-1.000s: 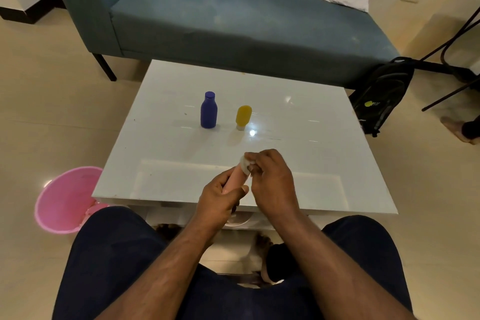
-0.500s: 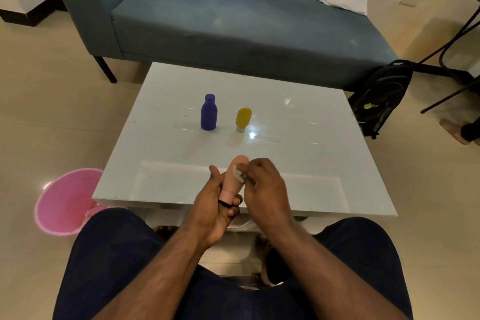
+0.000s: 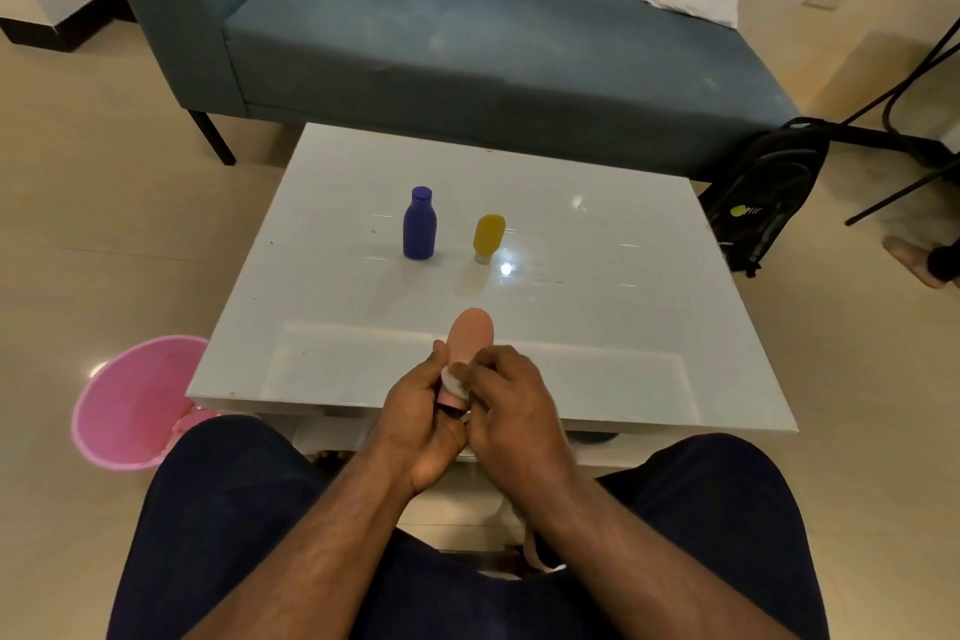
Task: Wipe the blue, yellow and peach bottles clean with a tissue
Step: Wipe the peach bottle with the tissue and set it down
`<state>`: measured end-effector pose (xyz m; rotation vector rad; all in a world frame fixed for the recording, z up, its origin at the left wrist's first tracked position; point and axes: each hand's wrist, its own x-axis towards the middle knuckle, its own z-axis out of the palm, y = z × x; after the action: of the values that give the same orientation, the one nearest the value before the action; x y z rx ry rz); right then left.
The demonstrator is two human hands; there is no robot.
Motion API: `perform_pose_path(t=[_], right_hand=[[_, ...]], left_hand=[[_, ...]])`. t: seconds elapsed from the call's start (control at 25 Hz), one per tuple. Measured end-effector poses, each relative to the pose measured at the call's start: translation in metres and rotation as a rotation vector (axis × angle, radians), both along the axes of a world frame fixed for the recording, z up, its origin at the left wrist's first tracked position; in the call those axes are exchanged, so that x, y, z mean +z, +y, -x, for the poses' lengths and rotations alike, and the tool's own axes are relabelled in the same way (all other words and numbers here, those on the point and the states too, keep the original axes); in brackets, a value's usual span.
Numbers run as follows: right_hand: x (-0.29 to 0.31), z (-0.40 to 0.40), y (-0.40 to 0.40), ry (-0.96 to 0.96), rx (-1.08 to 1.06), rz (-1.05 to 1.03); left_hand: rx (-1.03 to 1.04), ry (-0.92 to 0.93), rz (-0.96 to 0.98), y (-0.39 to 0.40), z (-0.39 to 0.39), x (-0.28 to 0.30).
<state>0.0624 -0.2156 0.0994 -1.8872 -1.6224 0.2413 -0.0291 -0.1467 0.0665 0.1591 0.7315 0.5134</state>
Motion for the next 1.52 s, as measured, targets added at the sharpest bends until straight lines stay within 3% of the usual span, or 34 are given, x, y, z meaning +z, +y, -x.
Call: perform_pose_path(t=[0.08, 0.28, 0.48, 0.72, 0.88, 1.0, 1.2, 1.4, 1.52], right_hand=[[0.001, -0.004, -0.001, -0.024, 0.070, -0.001], [0.000, -0.038, 0.029, 0.055, -0.220, 0.049], [0.001, -0.004, -0.001, 0.005, 0.034, 0.017], [0.005, -0.028, 0.020, 0.081, -0.143, 0.027], [-0.001, -0.008, 0.000, 0.125, -0.060, 0.045], [-0.005, 0.002, -0.012, 0.056, 0.072, 0.027], [-0.003, -0.022, 0.018, 0.055, -0.115, 0.049], [-0.003, 0.001, -0.007, -0.044, 0.084, 0.035], [-0.006, -0.025, 0.015, -0.070, -0.021, 0.068]], left_hand=[[0.004, -0.054, 0.032, 0.000, 0.001, -0.001], [-0.041, -0.040, -0.019, 0.002, -0.003, 0.005], [0.035, -0.112, 0.024, 0.004, 0.001, 0.002], [-0.028, -0.074, -0.075, 0.002, -0.002, 0.006], [0.051, -0.051, -0.016, 0.007, 0.001, 0.004], [0.064, 0.026, -0.037, 0.006, 0.001, -0.002], [0.056, -0.047, -0.025, 0.005, 0.000, 0.000], [0.041, -0.003, -0.068, 0.004, 0.000, -0.002], [-0.011, 0.033, -0.090, 0.001, -0.004, 0.000]])
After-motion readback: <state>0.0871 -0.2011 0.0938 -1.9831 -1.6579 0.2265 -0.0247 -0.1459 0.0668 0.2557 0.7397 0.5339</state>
